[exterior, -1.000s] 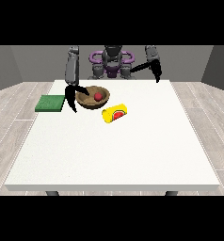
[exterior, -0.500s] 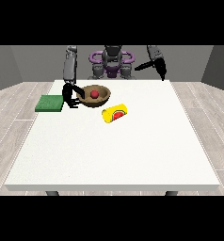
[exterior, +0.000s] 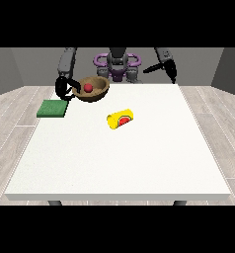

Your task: Pick the cup and pour the ball into the bowl, then pick the bowl and place it on the pad

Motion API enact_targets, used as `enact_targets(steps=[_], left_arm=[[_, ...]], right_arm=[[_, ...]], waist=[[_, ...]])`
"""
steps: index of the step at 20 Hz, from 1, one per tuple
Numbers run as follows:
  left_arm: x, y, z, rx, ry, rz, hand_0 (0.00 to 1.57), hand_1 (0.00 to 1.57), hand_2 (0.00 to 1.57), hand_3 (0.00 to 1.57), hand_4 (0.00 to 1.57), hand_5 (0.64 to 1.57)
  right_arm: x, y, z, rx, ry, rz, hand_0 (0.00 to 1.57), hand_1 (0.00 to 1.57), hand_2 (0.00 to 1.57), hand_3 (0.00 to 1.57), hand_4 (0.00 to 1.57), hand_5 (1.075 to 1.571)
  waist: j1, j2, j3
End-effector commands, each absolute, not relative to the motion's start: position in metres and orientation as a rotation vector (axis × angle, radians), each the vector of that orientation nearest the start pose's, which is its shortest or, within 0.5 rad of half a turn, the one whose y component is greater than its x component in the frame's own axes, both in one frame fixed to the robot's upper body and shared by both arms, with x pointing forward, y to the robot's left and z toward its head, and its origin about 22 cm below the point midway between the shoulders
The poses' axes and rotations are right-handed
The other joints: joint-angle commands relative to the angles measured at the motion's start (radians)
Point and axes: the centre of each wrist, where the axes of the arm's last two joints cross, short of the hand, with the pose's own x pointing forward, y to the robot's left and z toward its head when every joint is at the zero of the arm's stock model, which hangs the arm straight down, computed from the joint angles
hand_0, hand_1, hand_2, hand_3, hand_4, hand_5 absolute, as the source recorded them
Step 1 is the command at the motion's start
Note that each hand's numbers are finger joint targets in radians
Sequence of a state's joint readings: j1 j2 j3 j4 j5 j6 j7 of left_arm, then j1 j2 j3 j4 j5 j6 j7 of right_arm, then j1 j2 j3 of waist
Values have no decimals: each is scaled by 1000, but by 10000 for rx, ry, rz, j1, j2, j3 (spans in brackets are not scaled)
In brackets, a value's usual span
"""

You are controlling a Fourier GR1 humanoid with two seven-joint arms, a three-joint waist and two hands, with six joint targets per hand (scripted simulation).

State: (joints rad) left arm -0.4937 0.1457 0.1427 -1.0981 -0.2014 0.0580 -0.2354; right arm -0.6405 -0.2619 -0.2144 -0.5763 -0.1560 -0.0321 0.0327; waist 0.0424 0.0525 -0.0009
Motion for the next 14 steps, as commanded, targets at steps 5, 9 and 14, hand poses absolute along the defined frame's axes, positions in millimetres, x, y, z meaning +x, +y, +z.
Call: enact_targets(steps=[5, 9, 14], left_arm=[[359, 254, 39, 3022, -18446, -2426, 0, 0, 0, 0, 0, 1569], [359, 221, 47, 2927, -19331, -2382, 0, 0, 0, 0, 0, 1566], [358, 208, 42, 3434, -20013, -2485, 0, 0, 0, 0, 0, 1565]], right_arm=[[367, -387, 25, -1232, -12624, -1830, 1571, 1571, 1571, 1571, 1058, 1559], [359, -420, 36, -718, -13267, -2728, 1571, 1571, 1571, 1571, 1062, 1562], [356, -449, 64, -684, -13560, -2494, 1571, 1571, 1571, 1571, 1062, 1562]], waist=[[-99, 704, 13], [9, 1477, 17], [-92, 2017, 13]])
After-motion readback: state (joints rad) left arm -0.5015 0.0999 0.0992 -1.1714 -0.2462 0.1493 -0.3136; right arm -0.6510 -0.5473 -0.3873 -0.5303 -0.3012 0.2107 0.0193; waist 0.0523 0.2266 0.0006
